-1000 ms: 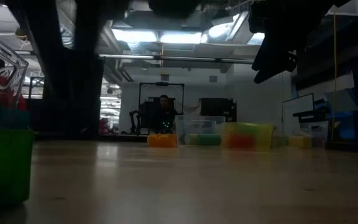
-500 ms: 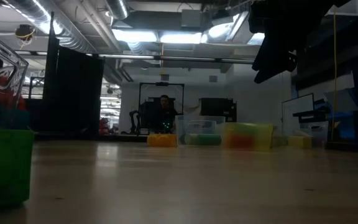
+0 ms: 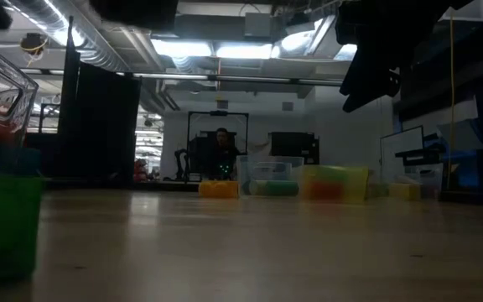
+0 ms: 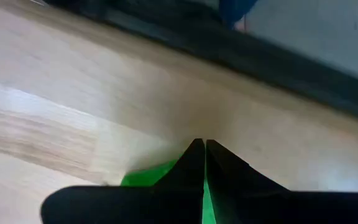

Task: Sort blocks by size
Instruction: Put the green 2 stud game piece into the yellow bin

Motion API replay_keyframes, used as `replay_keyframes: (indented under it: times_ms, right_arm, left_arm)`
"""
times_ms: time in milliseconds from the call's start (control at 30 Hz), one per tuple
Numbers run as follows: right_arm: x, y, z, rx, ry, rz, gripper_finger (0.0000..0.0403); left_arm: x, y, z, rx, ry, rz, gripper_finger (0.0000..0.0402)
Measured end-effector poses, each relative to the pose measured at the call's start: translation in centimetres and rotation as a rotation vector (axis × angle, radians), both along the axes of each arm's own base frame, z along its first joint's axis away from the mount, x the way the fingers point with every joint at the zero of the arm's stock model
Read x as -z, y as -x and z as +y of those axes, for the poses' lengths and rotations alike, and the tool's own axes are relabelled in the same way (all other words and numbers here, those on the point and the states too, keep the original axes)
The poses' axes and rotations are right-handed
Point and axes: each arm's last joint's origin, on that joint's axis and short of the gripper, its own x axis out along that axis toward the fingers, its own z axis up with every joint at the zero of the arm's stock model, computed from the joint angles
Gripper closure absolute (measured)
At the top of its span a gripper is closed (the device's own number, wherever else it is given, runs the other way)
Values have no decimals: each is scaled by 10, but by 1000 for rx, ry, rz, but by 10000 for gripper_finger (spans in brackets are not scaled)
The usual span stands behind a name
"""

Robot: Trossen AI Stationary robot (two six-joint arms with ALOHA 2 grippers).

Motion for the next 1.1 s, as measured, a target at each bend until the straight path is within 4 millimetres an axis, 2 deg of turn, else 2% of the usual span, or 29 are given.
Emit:
replay_keyframes:
  times_ms: [200, 400, 500, 633, 767, 933, 1100]
  right_arm:
    - [0, 0, 0, 0, 0, 0, 162]
    - [0, 0, 0, 0, 0, 1, 162]
    - [0, 0, 0, 0, 0, 1, 162]
    - [0, 0, 0, 0, 0, 2, 162]
    - [0, 0, 0, -3, 3, 2, 162]
    - [0, 0, 0, -3, 3, 3, 162]
    - [0, 0, 0, -4, 3, 3, 162]
  left_arm:
    - [6, -7, 15, 46, -95, 2, 400]
    - [6, -22, 38, -47, -169, -22, 400]
    - [4, -27, 44, -119, -162, -35, 400]
    - [-8, -32, 39, -134, -131, -74, 401]
    - [-28, -35, 34, -132, -87, -127, 401]
    - [-53, -35, 50, -238, -80, -155, 401]
    - [-62, -30, 66, -379, -119, -93, 401]
